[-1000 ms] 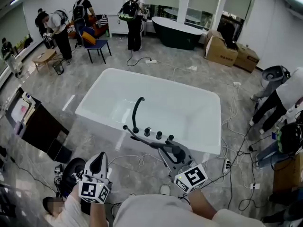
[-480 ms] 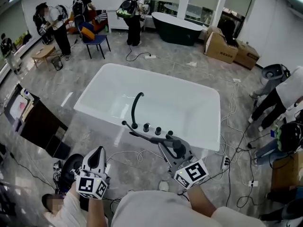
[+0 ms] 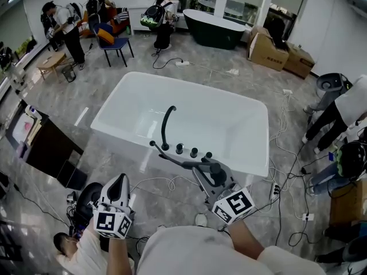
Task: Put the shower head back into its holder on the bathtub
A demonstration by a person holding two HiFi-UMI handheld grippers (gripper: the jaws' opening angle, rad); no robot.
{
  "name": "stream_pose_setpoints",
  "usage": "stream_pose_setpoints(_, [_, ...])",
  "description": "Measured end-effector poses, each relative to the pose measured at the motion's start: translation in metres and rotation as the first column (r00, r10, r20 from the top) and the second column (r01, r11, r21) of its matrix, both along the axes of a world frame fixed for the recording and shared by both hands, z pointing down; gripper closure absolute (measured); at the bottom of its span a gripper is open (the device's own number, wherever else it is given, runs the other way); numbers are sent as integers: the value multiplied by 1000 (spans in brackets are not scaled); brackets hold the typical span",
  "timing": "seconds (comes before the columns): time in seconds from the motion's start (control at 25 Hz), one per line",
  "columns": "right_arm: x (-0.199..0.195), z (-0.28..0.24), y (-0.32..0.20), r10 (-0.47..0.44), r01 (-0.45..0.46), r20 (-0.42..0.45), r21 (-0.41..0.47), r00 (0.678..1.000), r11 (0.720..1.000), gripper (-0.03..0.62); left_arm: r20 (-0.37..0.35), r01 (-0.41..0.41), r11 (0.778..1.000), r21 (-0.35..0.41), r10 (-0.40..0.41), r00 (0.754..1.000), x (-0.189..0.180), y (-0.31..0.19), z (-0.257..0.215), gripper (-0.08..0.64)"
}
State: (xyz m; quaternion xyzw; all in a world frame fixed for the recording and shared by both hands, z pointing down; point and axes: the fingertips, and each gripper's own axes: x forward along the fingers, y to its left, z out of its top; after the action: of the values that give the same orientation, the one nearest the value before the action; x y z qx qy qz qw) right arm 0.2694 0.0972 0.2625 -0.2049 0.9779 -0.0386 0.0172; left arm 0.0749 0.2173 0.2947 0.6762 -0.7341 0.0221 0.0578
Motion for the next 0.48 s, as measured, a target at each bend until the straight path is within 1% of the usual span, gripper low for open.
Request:
stream_pose_setpoints(0.28, [-9, -3, 14, 34, -34, -2, 8, 999, 999, 449, -15, -46, 999, 18, 46, 999, -12, 11, -3, 549])
stream_pose_setpoints(0.48, [-22, -5, 28, 66, -65, -12, 24, 998, 998, 449, -10, -77, 997, 18, 77, 997, -26, 25, -3, 549])
